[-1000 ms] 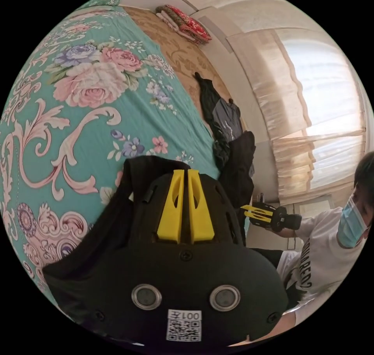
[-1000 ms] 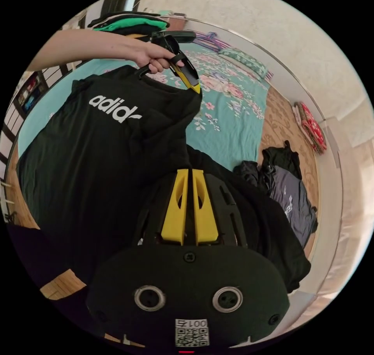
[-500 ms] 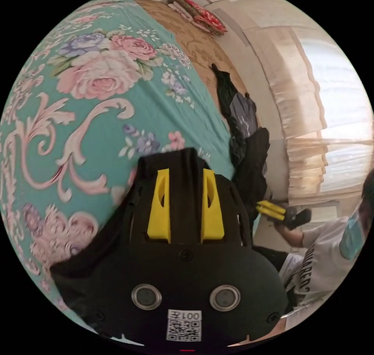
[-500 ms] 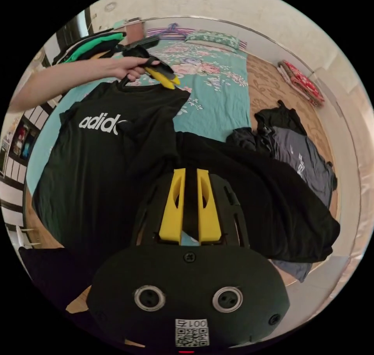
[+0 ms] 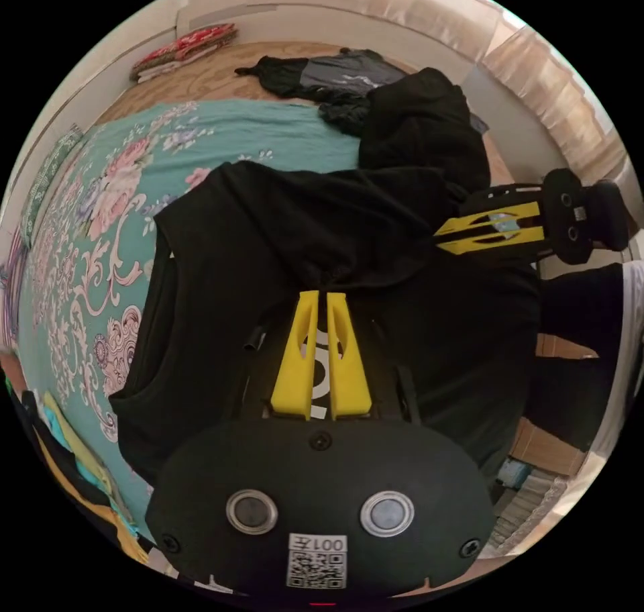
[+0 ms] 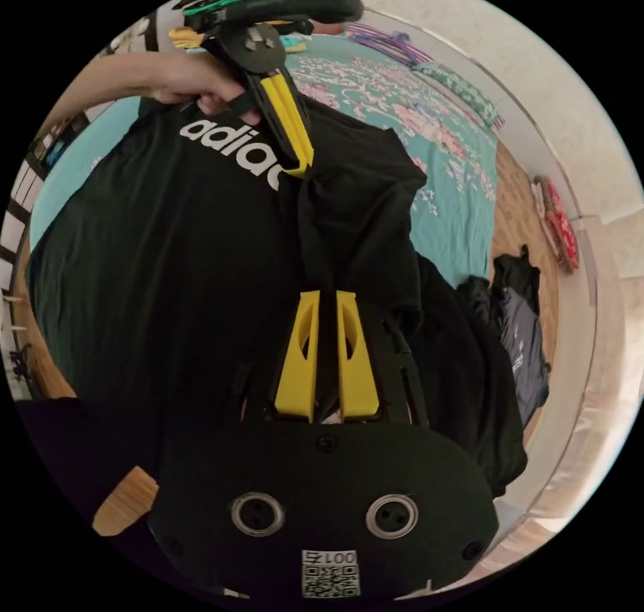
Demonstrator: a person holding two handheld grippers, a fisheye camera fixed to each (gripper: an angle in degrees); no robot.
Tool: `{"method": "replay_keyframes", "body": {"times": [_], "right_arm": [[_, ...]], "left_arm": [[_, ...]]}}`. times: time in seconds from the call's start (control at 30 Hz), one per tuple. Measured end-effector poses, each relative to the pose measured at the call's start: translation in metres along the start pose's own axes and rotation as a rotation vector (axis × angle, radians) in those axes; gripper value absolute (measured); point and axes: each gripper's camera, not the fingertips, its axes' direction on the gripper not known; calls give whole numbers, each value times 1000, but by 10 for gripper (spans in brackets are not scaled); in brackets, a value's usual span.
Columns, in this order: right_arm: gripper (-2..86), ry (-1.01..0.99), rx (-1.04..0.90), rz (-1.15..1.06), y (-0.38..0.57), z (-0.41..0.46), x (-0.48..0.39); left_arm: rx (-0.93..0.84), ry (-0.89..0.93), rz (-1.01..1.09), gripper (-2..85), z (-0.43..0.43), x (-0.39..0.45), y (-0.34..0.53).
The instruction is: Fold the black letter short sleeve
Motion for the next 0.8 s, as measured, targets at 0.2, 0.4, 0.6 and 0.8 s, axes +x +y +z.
{"method": "replay_keyframes", "body": {"times": [0.2, 0.4, 0.6, 0.8], "right_arm": [[17, -36, 49, 13, 4, -32, 5], [6, -63, -62, 24, 6, -22, -5], [27, -176, -14, 11, -4, -29, -11], [59, 4, 18, -63, -30, -26, -14]], "left_arm": [[52, 8, -15, -7, -28, 17, 23], [-62, -57, -39, -12, -18, 37, 53], [-42, 17, -183, 13, -4, 41, 78], [-49, 23, -185, 32, 1, 41, 82]]}}
